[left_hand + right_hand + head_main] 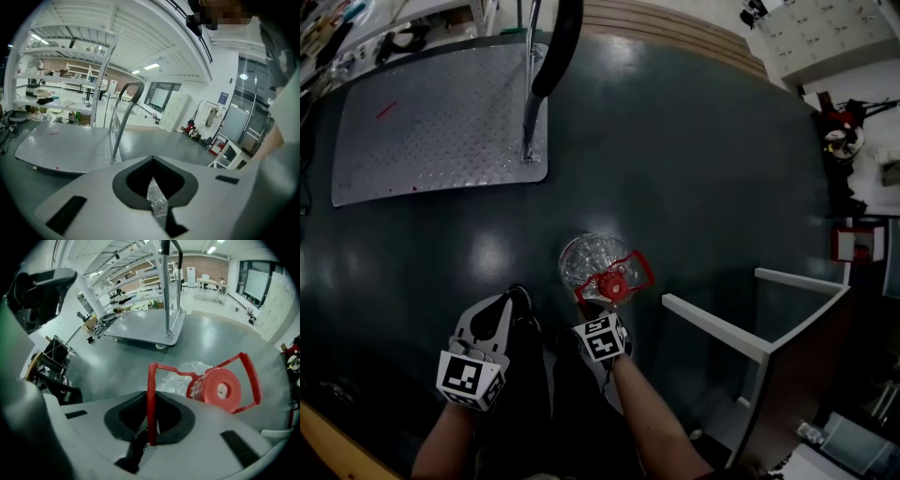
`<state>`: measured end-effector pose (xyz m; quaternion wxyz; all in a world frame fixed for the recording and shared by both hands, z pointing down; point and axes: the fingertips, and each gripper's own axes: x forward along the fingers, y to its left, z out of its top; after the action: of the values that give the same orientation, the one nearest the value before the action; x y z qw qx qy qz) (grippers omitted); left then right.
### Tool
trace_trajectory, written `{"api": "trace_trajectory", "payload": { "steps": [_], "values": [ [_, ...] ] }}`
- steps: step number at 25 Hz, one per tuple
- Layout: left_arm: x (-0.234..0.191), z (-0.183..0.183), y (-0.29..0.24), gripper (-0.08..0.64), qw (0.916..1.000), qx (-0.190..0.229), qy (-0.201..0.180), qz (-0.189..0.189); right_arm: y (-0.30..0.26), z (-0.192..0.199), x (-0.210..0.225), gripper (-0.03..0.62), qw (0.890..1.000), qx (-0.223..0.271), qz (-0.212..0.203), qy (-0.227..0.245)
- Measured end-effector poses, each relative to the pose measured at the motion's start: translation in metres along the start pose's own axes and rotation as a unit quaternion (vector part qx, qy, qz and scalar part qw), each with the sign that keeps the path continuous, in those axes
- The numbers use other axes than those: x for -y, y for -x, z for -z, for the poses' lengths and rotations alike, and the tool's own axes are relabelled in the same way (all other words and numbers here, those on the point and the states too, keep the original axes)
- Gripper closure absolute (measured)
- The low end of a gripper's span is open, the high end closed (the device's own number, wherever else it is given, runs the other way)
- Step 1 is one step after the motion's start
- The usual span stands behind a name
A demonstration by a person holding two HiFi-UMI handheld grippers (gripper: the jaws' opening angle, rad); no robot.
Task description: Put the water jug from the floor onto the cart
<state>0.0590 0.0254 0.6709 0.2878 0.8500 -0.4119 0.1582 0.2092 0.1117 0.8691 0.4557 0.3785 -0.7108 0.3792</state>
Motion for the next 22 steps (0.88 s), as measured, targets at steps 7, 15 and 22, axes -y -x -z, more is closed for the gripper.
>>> {"api": "trace_trajectory", "payload": {
  "steps": [7,15,22],
  "values": [
    [-0.002,-0.012,0.009,0.552,0.9999,-0.01,-0.012,0.004,0.028,-0.018,-0.011,0.565,1.0,0.007,-0.017,-0.018],
    [-0.015,-0.044,0.034,0.552,0.9998,0.015,-0.006,-0.01,0.073,-0.065,-0.082,0.561,0.996,0.048,-0.079,0.001],
    [-0.047,-0.074,0.073,0.552,0.9986,0.039,0.012,-0.035,0.128,-0.139,-0.169,0.561,0.983,0.095,-0.13,0.089]
  ]
}}
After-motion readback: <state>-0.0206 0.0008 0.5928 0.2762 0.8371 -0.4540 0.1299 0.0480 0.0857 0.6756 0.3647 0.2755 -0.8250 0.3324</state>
